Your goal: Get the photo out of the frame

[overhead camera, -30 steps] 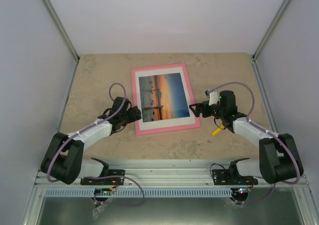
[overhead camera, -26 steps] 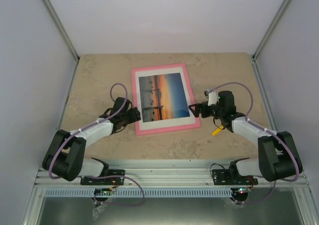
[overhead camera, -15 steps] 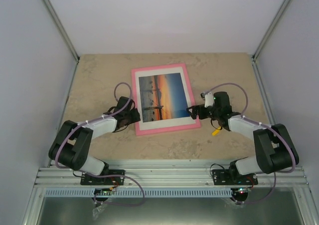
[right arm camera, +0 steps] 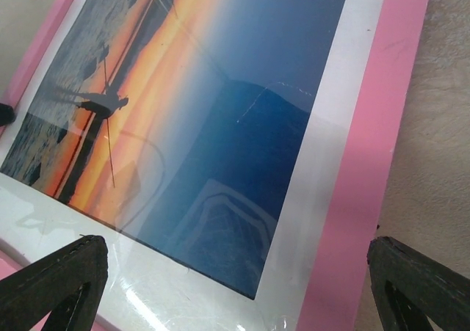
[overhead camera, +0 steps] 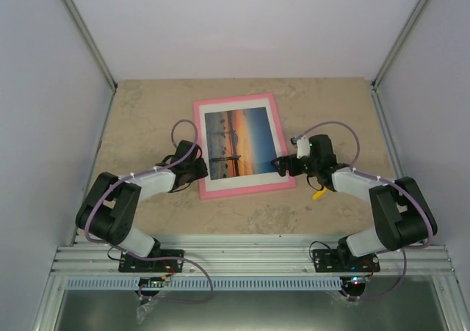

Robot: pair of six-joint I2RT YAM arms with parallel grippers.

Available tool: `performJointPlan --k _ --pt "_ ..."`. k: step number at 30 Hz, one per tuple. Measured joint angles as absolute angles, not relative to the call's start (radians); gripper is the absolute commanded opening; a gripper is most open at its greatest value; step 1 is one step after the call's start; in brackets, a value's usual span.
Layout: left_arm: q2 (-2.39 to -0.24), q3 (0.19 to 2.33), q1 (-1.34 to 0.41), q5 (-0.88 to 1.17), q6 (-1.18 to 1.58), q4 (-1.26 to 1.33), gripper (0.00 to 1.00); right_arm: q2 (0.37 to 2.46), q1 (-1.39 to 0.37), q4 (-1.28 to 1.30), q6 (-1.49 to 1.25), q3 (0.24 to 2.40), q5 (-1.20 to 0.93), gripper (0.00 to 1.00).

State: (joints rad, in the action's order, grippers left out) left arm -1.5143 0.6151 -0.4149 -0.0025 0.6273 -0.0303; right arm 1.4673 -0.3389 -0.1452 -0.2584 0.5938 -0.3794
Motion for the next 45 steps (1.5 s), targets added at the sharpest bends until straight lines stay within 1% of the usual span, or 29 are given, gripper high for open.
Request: performJointPlan --k 4,12,16,20,25,31,36,41,45 --pt "-1.512 0.621 -0.417 -0.012 0.628 -0.044 0.09 1.464 -0.352 -0.141 -0.255 0.594 -0.361 0.97" --pt "-1.479 0.63 -0.418 -0.033 0.628 -0.108 0.02 1.414 -0.437 -0.119 -0.218 0.606 -0.315 0.98" --pt "-1.441 0.645 -0.419 -0.054 0.624 -0.155 0.0 1.374 -0.543 -0.101 -0.167 0.628 -0.279 0.97" --pt "-1.406 0.671 -0.419 -0.075 0.617 -0.21 0.0 1.349 -0.692 -0.076 -0.097 0.657 -0.214 0.98" --pt "-1.362 0.71 -0.419 -0.103 0.603 -0.276 0.0 1.34 -0.891 -0.043 0.002 0.672 -0.067 0.96" --pt "-1.332 0.738 -0.419 -0.108 0.599 -0.324 0.0 1.345 -1.093 -0.022 0.125 0.675 0.163 0.89" --pt "-1.299 0.742 -0.419 -0.104 0.599 -0.346 0.0 1.427 -1.221 -0.054 0.243 0.692 0.399 0.81" --pt "-1.263 0.742 -0.419 -0.093 0.6 -0.356 0.0 1.53 -1.258 -0.105 0.351 0.727 0.553 0.72" --pt "-1.25 0.741 -0.419 -0.08 0.603 -0.356 0.0 1.603 -1.26 -0.167 0.438 0.762 0.646 0.63"
